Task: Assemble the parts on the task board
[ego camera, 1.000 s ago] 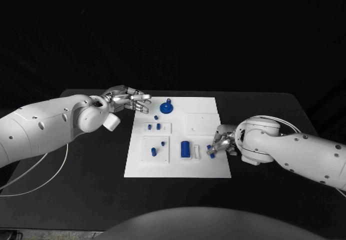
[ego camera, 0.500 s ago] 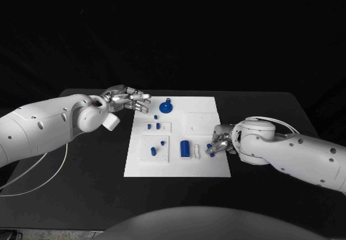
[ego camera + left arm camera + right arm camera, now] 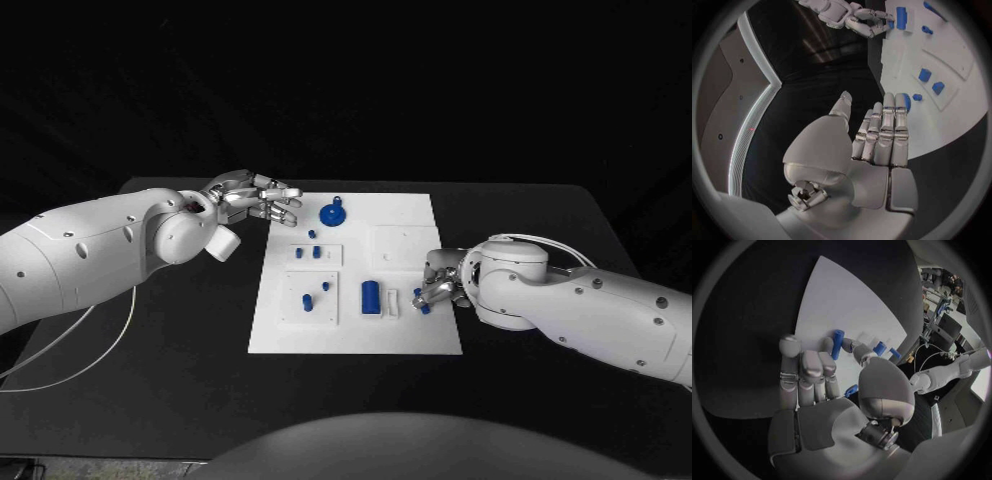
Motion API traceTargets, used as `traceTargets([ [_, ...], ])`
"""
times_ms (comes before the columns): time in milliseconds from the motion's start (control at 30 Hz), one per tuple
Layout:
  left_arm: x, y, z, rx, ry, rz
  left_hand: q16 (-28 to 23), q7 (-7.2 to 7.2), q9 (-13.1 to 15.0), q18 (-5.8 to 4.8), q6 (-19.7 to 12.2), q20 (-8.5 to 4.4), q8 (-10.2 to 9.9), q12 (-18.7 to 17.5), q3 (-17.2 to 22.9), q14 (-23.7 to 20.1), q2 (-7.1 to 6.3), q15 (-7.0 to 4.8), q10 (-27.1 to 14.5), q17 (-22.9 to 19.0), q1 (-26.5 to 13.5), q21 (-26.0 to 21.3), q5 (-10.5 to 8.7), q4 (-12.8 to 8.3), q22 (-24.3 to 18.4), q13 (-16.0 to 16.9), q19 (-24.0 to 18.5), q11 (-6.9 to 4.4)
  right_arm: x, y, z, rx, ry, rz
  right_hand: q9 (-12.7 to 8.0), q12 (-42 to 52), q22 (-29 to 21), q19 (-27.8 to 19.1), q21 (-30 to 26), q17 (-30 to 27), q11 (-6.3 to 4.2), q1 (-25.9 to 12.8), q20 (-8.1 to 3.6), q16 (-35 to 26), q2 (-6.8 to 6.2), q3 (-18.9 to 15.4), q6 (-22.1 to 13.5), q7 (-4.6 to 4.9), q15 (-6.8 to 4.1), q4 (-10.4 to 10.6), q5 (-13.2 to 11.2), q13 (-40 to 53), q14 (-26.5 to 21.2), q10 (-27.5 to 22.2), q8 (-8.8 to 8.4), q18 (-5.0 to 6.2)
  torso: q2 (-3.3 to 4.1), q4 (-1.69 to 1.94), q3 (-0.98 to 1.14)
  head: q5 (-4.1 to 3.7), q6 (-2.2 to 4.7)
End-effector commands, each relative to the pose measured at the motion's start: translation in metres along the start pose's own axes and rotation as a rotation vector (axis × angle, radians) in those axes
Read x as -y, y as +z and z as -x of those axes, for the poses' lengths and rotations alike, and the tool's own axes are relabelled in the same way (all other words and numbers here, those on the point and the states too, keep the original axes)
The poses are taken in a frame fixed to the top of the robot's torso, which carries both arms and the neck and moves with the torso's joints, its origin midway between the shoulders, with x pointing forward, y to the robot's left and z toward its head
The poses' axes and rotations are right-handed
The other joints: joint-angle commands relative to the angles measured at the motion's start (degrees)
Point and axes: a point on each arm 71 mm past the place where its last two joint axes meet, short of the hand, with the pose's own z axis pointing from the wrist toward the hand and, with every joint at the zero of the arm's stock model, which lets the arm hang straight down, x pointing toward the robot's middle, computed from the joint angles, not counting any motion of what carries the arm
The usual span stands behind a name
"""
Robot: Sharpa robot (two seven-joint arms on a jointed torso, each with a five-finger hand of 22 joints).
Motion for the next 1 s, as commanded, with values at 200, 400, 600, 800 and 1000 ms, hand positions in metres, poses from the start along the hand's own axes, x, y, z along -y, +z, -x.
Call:
traceTargets([
  [200, 0.0, 0.0, -0.002, -0.018, -0.001, -0.003, -0.1, -0.07, 0.0, -0.41, 0.2, 0.1, -0.1, 0.0, 0.0, -0.3, -0.2, 0.07, -0.2, 0.1, 0.1, -0.3, 0.16, 0.2, -0.1, 0.1, -0.3, -0.08, 0.015, 0.007, -0.026, -0.115, 0.017, -0.079, -1.8, -0.3, 0.2, 2.6, -0.1, 0.1, -0.03, 1.7, -0.17, -0.3, 2.44, 1.4, -2.3, 0.14, -0.1, -3.0, 0.9, 0.1, -0.1, -0.2, -1.47, -0.43, -0.01, -0.01, 0.01, 0.11, 0.0],
  [400, 0.0, 0.001, -0.002, -0.019, -0.001, -0.002, -0.1, -0.07, 0.0, -0.41, 0.2, 0.1, -0.1, 0.0, 0.0, -0.3, -0.2, 0.07, -0.2, 0.1, 0.1, -0.3, 0.16, 0.2, -0.1, 0.1, -0.3, -0.08, 0.014, 0.004, -0.026, -0.117, 0.039, -0.069, -1.3, -0.3, 0.3, 2.6, -0.1, 0.1, -0.03, 1.9, -0.19, -0.2, 2.73, 1.4, -2.2, 0.21, -0.11, -3.4, 1.7, 0.1, -0.1, -0.2, -1.45, -0.41, 0.01, -0.03, 0.02, 0.23, 0.0],
  [600, 0.0, 0.001, -0.003, -0.02, -0.001, -0.001, -0.1, -0.07, 0.0, -0.41, 0.2, 0.1, -0.1, 0.0, 0.0, -0.3, -0.2, 0.07, -0.2, 0.1, 0.1, -0.3, 0.16, 0.2, -0.1, 0.1, -0.3, -0.08, 0.012, -0.002, -0.021, -0.105, 0.068, -0.055, -1.2, -0.2, 0.4, 2.6, 0.2, 0.1, -0.05, 1.7, -0.22, -0.2, 2.72, 1.4, -2.2, 0.16, -0.16, -3.4, 1.9, 0.2, -0.1, -0.1, -1.48, -0.41, -0.02, -0.06, 0.01, 0.21, 0.0],
  [800, 0.0, 0.001, -0.003, -0.023, -0.001, 0.0, -0.1, -0.07, 0.0, -0.41, 0.2, 0.1, -0.1, 0.0, 0.0, -0.3, -0.2, 0.07, -0.2, 0.1, 0.1, -0.3, 0.16, 0.2, -0.1, 0.1, -0.3, -0.08, 0.005, -0.011, -0.01, -0.082, 0.111, -0.033, -1.3, -0.2, 0.4, 2.6, 0.1, 0.1, -0.09, 1.4, -0.26, -0.2, 2.63, 1.3, -2.1, 0.09, -0.2, -3.2, 2.0, 0.2, -0.1, 0.0, -1.48, -0.41, 0.0, -0.02, 0.01, 0.2, 0.0],
  [1000, 0.0, 0.001, -0.003, -0.025, -0.001, 0.001, -0.1, -0.07, 0.0, -0.41, 0.2, 0.1, -0.1, 0.0, 0.0, -0.3, -0.2, 0.07, -0.2, 0.1, 0.1, -0.3, 0.16, 0.2, -0.1, 0.1, -0.3, -0.08, -0.003, -0.017, 0.002, -0.062, 0.151, -0.003, -1.3, -0.1, 0.4, 2.6, 0.2, 0.1, -0.12, 1.4, -0.29, -0.3, 2.56, 1.3, -2.0, 0.04, -0.22, -3.2, 2.2, 0.2, -0.1, 0.0, -1.47, -0.42, 0.0, 0.02, 0.01, 0.2, 0.0],
])
